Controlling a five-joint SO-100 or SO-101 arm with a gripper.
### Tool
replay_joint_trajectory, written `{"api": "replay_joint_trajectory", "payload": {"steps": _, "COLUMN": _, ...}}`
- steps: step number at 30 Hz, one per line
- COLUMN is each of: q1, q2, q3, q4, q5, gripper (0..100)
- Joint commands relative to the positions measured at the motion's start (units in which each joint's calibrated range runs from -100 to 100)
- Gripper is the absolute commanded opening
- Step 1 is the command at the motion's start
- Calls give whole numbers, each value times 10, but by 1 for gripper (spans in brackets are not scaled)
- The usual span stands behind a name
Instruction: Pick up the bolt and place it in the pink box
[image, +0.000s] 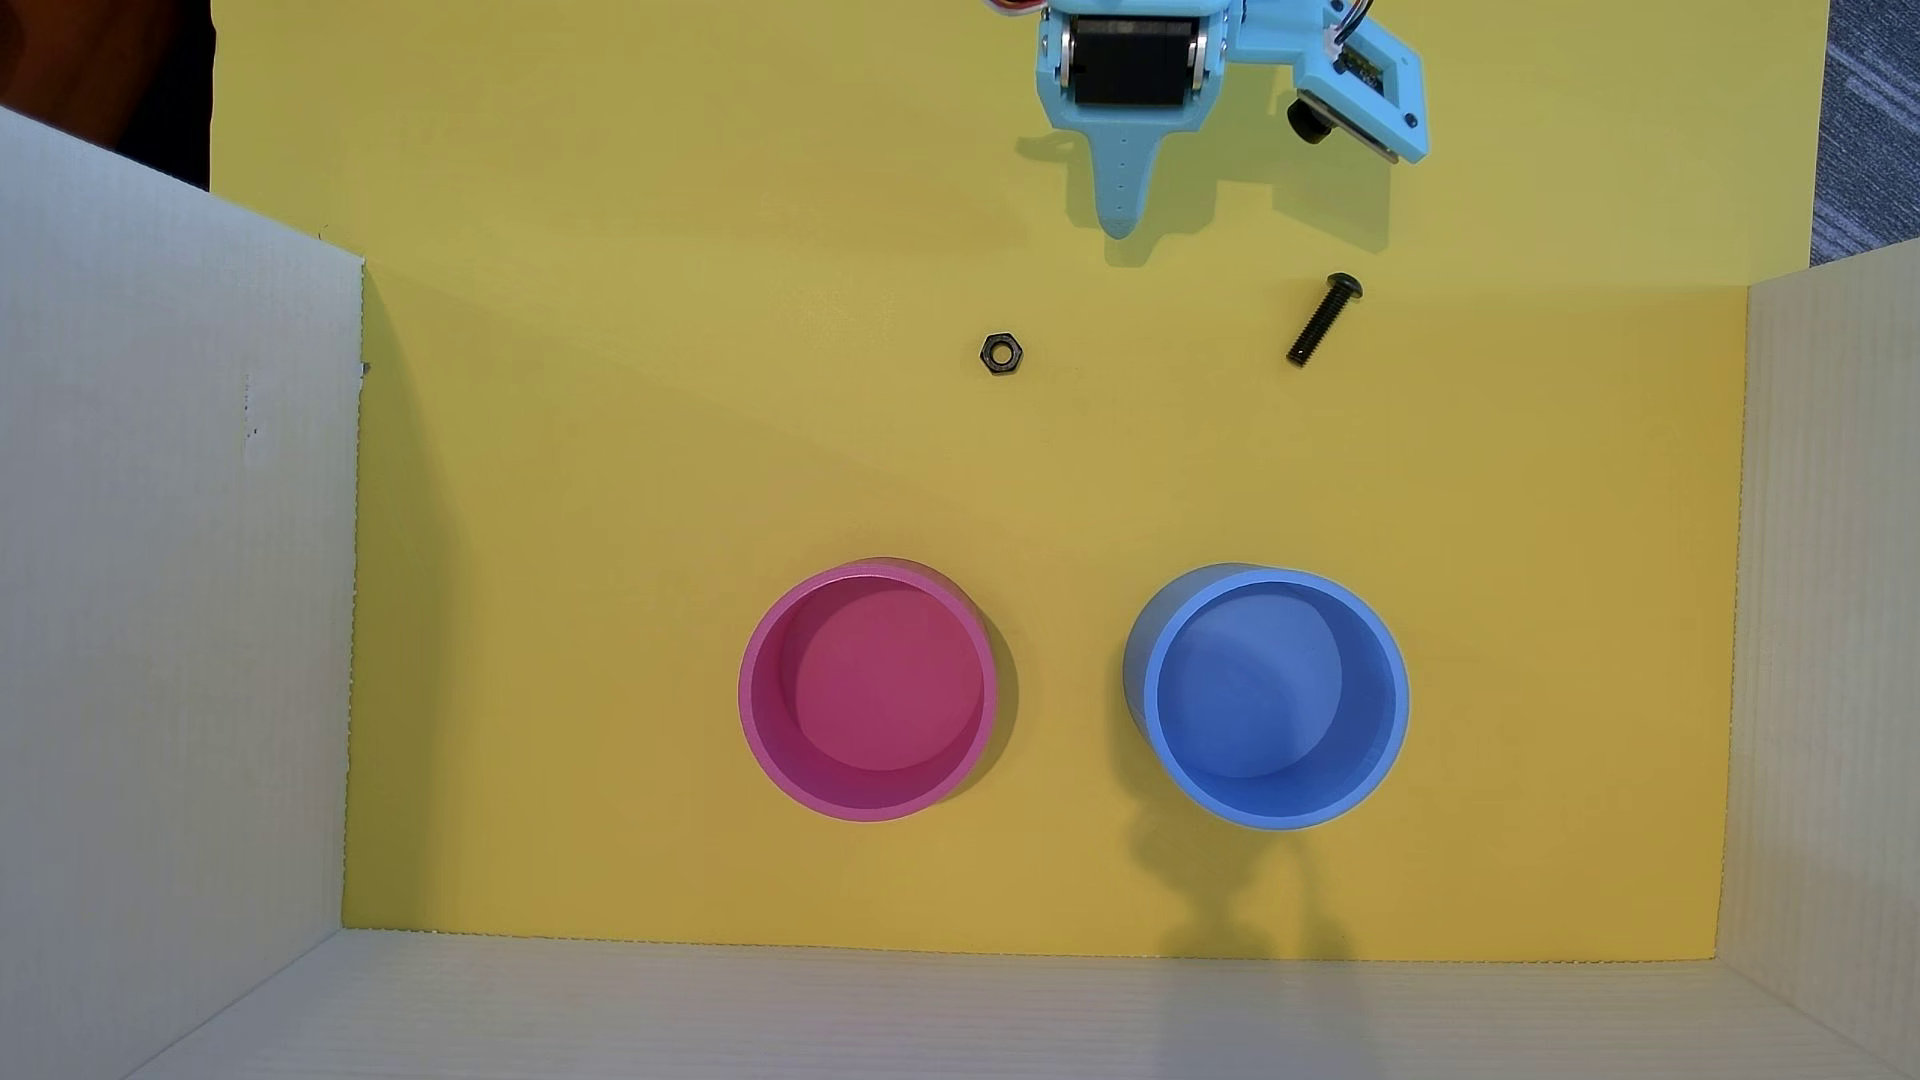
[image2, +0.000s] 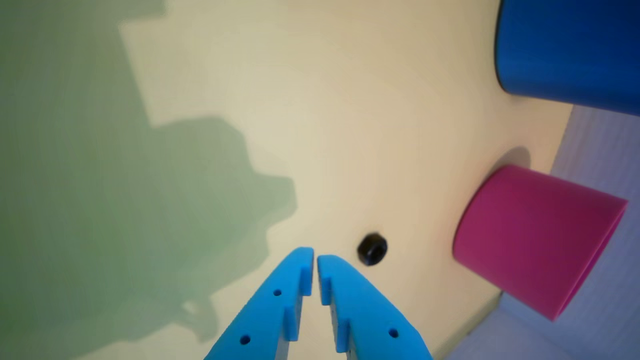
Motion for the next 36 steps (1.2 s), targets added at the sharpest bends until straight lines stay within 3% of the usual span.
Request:
{"api": "replay_joint_trajectory", "payload": {"steps": 1, "q1": 1, "q2": -2, "q3": -24, "q4": -2, "q5": 2, "gripper": 2}}
{"api": "replay_joint_trajectory", "payload": {"steps": 12, "q1": -6, "q2": 6, "q3": -157, "q4": 41, "q5": 7, "gripper": 11}}
{"api": "replay_joint_trajectory", "payload": {"steps": 20, "q1": -79, "q2": 34, "q3": -209, "q4": 43, "q5": 92, "gripper": 15}}
{"api": "replay_joint_trajectory", "payload": {"steps": 36, "q1": -158, "q2": 571, "q3": -463, "q4": 39, "q5": 93, "gripper": 16}}
